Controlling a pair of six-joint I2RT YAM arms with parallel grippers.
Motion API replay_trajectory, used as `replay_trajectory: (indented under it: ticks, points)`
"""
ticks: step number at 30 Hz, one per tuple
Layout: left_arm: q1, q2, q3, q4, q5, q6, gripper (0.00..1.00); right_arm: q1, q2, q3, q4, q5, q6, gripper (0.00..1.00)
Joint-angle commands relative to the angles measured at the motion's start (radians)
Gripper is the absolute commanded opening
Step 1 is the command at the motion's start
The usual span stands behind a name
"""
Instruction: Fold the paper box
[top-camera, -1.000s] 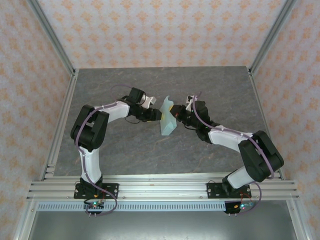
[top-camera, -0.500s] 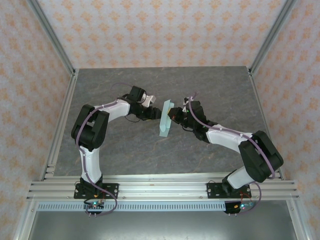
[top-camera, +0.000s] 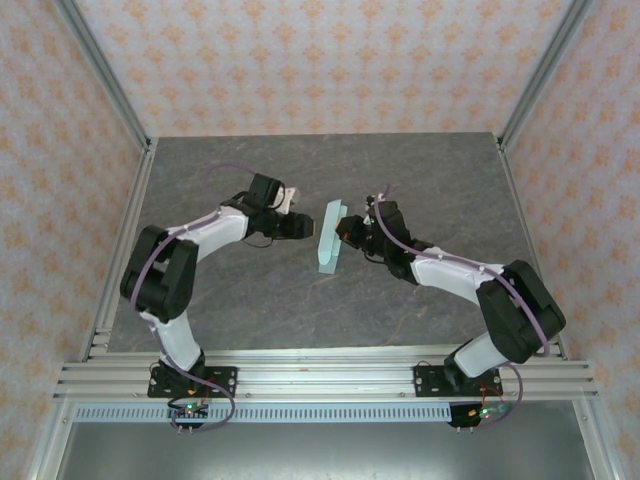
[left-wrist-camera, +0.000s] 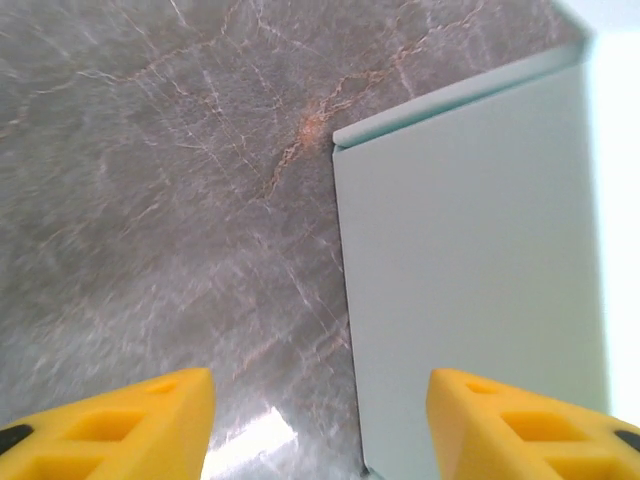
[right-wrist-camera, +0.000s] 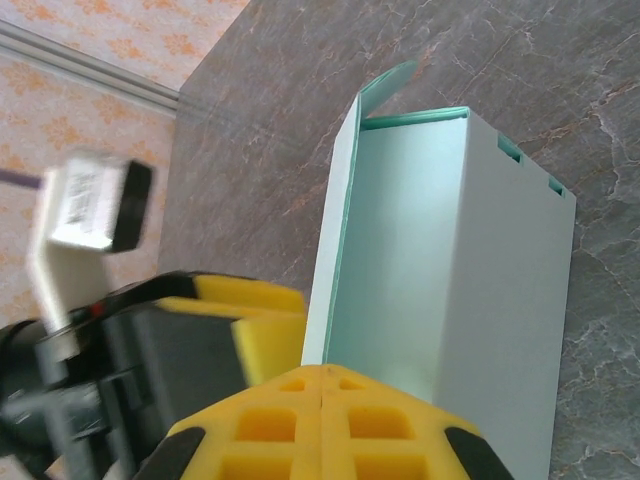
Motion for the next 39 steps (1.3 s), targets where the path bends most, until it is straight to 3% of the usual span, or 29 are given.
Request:
replay_trajectory:
  ticks: [1, 9, 17, 22, 31, 39]
  points:
    - [-0.038, -0.126, -0.091, 0.085, -0.145, -0.031, 0.62, 0.006, 0.028, 0.016, -0.056, 0.028, -0.021, 0.00]
    - [-0.240, -0.370, -0.362, 0.336, -0.343, -0.048, 0.76, 0.009, 0.028, 0.020, -0.067, 0.033, -0.026, 0.00]
    - [-0.410, -0.310, -0.360, 0.411, -0.579, 0.012, 0.84, 0.010, 0.032, 0.022, -0.063, 0.034, -0.027, 0.00]
    - [-0.438, -0.225, -0.316, 0.421, -0.650, 0.051, 0.91, 0.009, 0.033, 0.020, -0.062, 0.035, -0.026, 0.00]
    - [-0.460, -0.129, -0.299, 0.496, -0.747, 0.063, 0.91, 0.011, 0.035, 0.020, -0.062, 0.042, -0.028, 0.00]
    - [-0.460, -0.112, -0.306, 0.526, -0.746, 0.097, 0.77, 0.011, 0.030, 0.020, -0.065, 0.048, -0.030, 0.00]
